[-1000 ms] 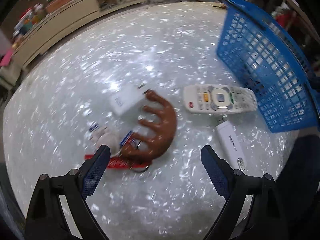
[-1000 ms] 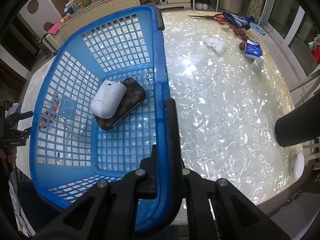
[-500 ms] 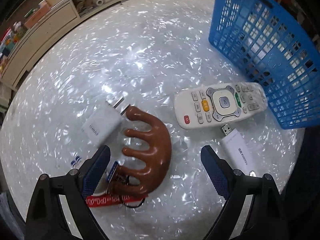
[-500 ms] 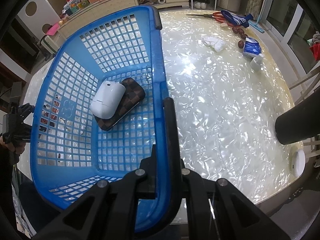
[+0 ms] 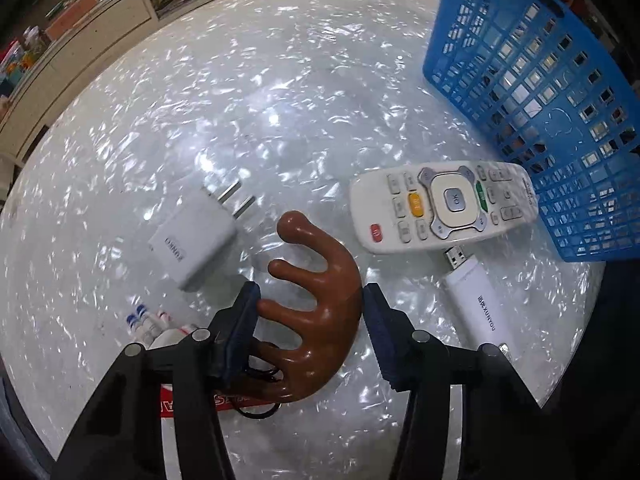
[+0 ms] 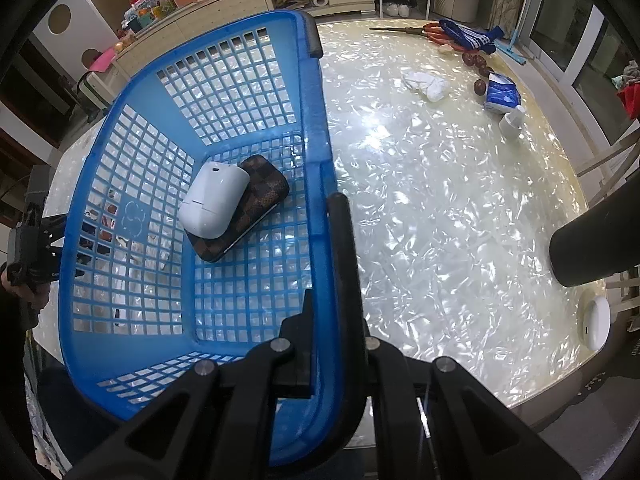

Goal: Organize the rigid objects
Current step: 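Move the left tool back toward the wooden massager, then position the left tool fingers around the brown wooden massager, then lift the massager with the left tool and drop it into the basket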

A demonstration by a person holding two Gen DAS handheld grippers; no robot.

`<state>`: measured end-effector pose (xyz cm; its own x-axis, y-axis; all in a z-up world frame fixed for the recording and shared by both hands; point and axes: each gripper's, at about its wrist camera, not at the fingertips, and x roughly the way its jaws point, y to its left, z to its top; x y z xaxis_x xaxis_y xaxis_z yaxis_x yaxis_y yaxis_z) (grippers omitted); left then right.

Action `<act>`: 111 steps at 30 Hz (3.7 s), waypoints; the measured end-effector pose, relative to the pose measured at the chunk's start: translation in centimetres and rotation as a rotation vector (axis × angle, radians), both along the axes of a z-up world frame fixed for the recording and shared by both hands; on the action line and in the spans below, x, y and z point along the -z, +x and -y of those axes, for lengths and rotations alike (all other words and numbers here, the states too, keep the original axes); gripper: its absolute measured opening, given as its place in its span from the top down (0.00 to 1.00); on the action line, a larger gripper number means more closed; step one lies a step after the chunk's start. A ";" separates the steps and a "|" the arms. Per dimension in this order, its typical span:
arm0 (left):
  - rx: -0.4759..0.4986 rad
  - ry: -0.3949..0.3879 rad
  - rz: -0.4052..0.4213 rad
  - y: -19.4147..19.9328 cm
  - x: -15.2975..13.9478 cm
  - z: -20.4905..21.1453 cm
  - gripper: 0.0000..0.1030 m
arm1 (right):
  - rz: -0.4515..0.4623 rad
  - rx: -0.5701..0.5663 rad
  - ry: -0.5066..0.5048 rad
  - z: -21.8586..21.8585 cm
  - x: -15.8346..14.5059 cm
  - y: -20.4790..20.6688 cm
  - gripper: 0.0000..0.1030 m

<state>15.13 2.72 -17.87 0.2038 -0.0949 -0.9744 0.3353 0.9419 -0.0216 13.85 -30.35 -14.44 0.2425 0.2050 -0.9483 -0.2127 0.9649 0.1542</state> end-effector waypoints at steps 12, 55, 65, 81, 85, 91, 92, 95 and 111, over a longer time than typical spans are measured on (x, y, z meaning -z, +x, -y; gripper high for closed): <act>-0.125 0.008 0.061 -2.8 -3.9 -2.3 0.46 | 0.000 0.001 -0.003 0.0 0.0 -0.1 0.95; -0.155 -0.024 0.004 0.2 -3.8 2.3 0.29 | -0.001 -0.005 0.022 0.1 0.0 0.1 0.95; -0.162 0.022 -0.028 1.7 -0.8 3.1 0.29 | 0.002 -0.009 0.027 0.0 0.0 0.0 0.94; -0.212 0.005 -0.019 5.6 1.6 3.1 0.31 | 0.002 -0.008 0.031 0.2 0.0 0.0 0.94; -0.273 0.008 -0.040 6.4 1.3 2.3 0.46 | 0.002 -0.007 0.033 0.2 0.0 0.0 0.94; -0.295 -0.004 -0.027 5.7 1.4 1.5 0.46 | 0.001 -0.003 0.033 0.3 0.0 0.0 0.94; -0.297 -0.005 -0.029 5.7 1.4 1.3 0.46 | 0.000 -0.003 0.032 0.3 0.0 0.0 0.94; -0.295 -0.014 -0.013 4.9 0.4 1.0 0.46 | 0.000 -0.003 0.027 0.2 -0.1 -0.1 0.94; -0.259 -0.061 0.170 -0.4 -12.0 1.4 0.46 | -0.008 0.013 0.027 0.2 -0.1 0.0 0.95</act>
